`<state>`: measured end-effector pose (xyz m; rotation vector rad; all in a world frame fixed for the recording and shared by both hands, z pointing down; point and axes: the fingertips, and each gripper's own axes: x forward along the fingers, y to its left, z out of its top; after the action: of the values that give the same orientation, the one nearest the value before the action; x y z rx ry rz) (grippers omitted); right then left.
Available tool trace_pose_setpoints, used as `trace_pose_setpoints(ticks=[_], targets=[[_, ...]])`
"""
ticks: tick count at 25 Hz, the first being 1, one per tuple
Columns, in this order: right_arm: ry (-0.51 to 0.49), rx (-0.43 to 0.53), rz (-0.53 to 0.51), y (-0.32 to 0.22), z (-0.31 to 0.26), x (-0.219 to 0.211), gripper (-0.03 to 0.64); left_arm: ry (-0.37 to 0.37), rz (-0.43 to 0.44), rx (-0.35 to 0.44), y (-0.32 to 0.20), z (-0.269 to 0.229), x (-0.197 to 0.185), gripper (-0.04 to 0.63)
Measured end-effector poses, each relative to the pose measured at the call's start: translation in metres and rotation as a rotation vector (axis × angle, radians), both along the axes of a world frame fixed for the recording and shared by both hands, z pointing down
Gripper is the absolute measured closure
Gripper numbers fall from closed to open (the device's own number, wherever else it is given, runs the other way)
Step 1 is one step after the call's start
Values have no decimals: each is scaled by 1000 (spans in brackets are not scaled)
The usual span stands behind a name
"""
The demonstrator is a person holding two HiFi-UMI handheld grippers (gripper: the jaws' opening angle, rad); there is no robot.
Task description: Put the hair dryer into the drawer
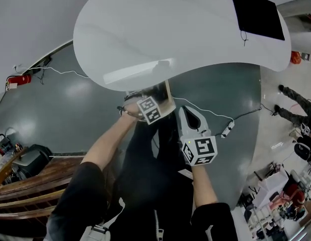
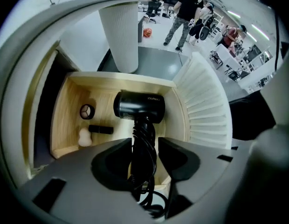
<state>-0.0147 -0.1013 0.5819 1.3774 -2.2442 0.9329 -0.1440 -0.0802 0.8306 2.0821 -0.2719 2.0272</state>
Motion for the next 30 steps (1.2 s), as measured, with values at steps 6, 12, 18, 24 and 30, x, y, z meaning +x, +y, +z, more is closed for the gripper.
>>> trace_pose_setpoints(ticks=[6, 12, 18, 24, 30], targets=[[-1, 18, -25, -5, -9, -7, 614, 77, -40, 80, -3, -30, -3, 529], [-21, 49, -57, -7, -29, -20, 614, 198, -189, 107, 1, -75, -7, 575], [-15, 72, -94, -13, -45, -30, 614, 286, -319, 146, 0, -120, -12, 583], [-39, 115, -116, -15, -74, -43, 614, 351, -392, 167, 4, -168, -21, 581], [-27, 156, -139, -15, -98, -50, 614, 416, -470, 234, 0, -213, -29, 581]])
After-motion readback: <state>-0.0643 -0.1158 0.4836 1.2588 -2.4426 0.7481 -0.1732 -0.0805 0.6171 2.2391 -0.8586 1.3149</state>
